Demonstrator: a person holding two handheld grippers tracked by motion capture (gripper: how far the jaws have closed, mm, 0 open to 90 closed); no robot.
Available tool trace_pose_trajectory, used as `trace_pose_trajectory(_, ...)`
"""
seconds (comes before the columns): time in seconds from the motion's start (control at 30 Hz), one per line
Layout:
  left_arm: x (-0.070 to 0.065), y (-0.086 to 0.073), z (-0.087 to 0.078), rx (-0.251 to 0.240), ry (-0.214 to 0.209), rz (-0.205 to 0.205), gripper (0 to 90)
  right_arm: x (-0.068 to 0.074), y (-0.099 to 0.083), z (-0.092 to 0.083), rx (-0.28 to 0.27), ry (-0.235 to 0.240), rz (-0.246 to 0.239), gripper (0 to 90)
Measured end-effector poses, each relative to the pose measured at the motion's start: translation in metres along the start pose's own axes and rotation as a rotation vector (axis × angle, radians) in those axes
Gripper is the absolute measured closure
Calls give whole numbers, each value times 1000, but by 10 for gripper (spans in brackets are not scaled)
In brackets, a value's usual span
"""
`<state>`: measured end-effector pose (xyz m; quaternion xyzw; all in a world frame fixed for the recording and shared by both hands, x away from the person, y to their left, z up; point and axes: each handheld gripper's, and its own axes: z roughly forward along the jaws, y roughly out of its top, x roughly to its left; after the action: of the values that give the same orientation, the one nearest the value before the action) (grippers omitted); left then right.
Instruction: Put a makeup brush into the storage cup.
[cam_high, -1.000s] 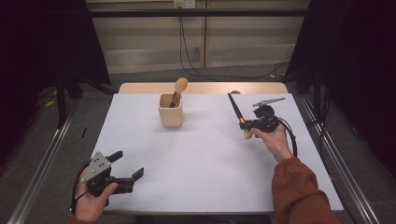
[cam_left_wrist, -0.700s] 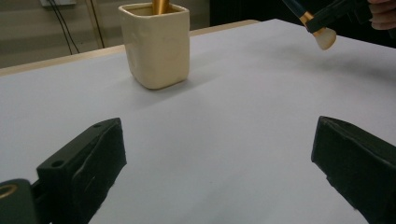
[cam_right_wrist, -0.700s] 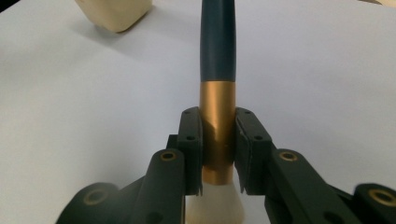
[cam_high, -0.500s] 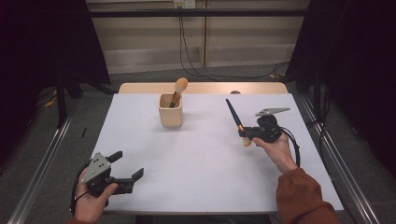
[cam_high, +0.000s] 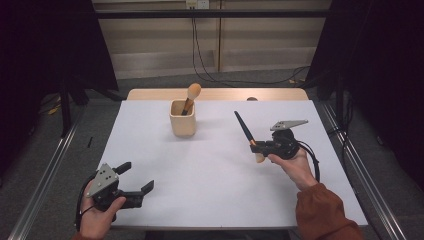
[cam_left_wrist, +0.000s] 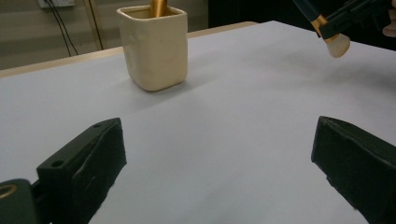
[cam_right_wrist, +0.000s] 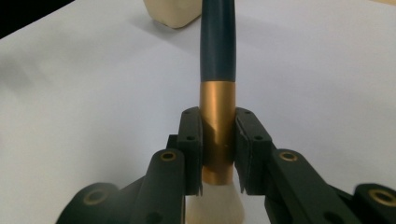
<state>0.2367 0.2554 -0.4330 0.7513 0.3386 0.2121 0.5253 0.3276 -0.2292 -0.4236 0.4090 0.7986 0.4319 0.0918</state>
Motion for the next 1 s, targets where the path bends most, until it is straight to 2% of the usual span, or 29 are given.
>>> trace_pose_trajectory(0.67, -3, 1, 1, 4, -13, 12, 29, 30, -1, 1, 19, 131, -62, 747)
trace_pose_trajectory(1.0, -7, 3, 3, 4, -25, 16, 29, 50, 3, 7, 58, 199, -141, 747)
